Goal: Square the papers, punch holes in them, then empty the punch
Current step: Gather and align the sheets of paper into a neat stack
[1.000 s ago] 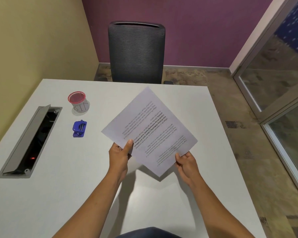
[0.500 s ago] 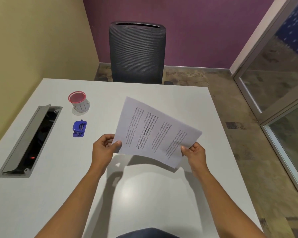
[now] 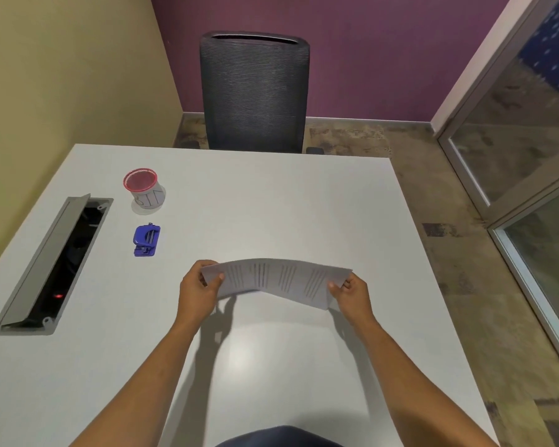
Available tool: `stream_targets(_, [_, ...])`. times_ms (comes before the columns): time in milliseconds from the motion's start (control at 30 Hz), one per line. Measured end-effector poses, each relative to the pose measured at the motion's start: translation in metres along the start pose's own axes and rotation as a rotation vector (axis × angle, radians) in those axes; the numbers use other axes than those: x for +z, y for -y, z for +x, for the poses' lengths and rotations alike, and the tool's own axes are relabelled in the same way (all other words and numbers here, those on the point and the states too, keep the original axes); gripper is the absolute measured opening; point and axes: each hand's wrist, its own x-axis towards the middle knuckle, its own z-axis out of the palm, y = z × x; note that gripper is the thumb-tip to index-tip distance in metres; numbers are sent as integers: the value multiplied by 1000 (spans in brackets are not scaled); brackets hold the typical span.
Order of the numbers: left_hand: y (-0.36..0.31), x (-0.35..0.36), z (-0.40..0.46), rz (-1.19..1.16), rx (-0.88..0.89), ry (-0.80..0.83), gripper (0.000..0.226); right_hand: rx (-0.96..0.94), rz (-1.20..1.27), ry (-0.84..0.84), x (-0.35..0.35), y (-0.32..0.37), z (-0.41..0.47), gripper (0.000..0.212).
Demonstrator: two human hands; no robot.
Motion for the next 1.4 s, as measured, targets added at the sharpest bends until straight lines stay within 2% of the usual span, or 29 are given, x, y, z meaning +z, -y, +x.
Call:
stream_targets(200, [-1, 3, -2, 37, 24, 13, 23, -6, -51, -33, 7, 0, 0, 25])
stream_targets(567, [-27, 0, 2, -121, 16, 41, 12, -41, 15, -60, -6, 20, 5, 32])
stream_targets(633, [-34, 1, 1, -186, 0, 40, 14, -27, 13, -80, -9, 20, 3, 42])
stream_targets(733, [-44, 3, -2, -319, -39, 38, 15, 114, 127, -107, -12, 12, -3, 76])
stream_targets(800, [-48, 6, -6, -399, -76, 31, 14, 229, 281, -103, -8, 5, -11, 81])
stream_targets(867, [-50, 10, -11, -470, -114, 28, 14, 294, 452, -42, -5, -3, -18, 69])
stream_targets(933, [-50, 14, -16, -520, -145, 31, 13, 294, 656, 90, 2, -3, -26, 58])
stream_targets(1033, [-47, 20, -25, -558, -193, 31, 12, 240, 775, 208, 12, 5, -32, 58])
stream_targets(1133, [-42, 27, -31, -604, -247, 13, 21, 197, 719, 225, 19, 15, -29, 45])
stream_targets(1233, [-35, 30, -35, -643, -285, 8, 24, 203, 518, 91, 22, 16, -25, 9])
stream_targets(1300, [-28, 31, -36, -625, -304, 18, 23, 181, 388, 6, 24, 12, -22, 19])
stream_targets(1400, [-18, 30, -36, -589, -337, 45, 21, 119, 316, -3, 25, 12, -21, 12])
